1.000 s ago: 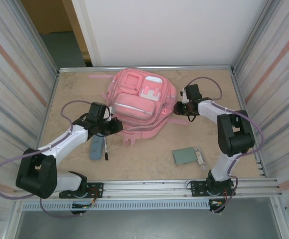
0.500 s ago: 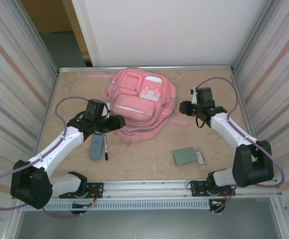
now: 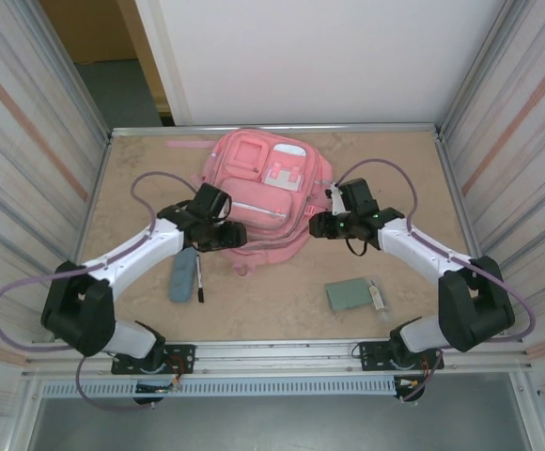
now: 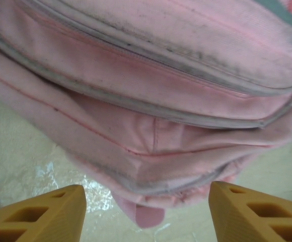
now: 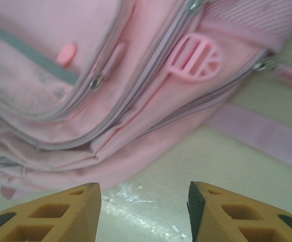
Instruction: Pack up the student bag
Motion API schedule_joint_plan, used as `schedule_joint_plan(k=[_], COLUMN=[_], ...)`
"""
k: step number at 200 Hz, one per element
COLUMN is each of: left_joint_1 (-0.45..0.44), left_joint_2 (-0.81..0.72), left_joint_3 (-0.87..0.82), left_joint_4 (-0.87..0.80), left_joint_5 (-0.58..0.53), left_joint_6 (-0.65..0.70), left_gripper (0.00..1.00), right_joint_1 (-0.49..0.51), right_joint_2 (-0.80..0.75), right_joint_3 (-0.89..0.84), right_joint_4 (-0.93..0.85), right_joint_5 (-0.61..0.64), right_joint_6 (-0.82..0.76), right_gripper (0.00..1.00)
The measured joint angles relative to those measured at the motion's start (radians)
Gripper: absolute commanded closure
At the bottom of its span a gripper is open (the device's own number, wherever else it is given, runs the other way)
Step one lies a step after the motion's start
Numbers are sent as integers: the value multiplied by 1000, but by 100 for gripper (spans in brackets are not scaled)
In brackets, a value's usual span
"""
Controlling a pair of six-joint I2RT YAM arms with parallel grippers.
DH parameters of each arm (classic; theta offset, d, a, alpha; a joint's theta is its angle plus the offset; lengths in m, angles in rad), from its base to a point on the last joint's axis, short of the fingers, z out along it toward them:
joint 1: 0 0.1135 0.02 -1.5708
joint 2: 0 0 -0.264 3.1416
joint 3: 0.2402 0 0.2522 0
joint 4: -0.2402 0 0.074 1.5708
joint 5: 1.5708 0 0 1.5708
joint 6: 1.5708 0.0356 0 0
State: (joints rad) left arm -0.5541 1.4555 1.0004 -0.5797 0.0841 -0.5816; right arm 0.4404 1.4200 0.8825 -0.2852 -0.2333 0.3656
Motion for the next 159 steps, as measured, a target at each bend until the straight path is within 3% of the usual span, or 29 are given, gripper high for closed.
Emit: schedule_joint_plan(k=[78,133,159], left_joint_1=[-187,-341,-378], left_joint_2=[205,250,235], left_joint_3=[27,35,34], left_joint_4=[72,171,179], left_joint_5=[-104,-134,-114], left_joint_6=[26,28,29], left_gripper=[38,38,38], right_joint_1=[-68,-82,-150], right_joint_2=[32,35,31], right_joint_3=[104,156,156], right_joint_4=[-16,-24,-40], right_joint_5=[71,85,97], right_joint_6=[0,0,0], right_gripper=[50,50,50])
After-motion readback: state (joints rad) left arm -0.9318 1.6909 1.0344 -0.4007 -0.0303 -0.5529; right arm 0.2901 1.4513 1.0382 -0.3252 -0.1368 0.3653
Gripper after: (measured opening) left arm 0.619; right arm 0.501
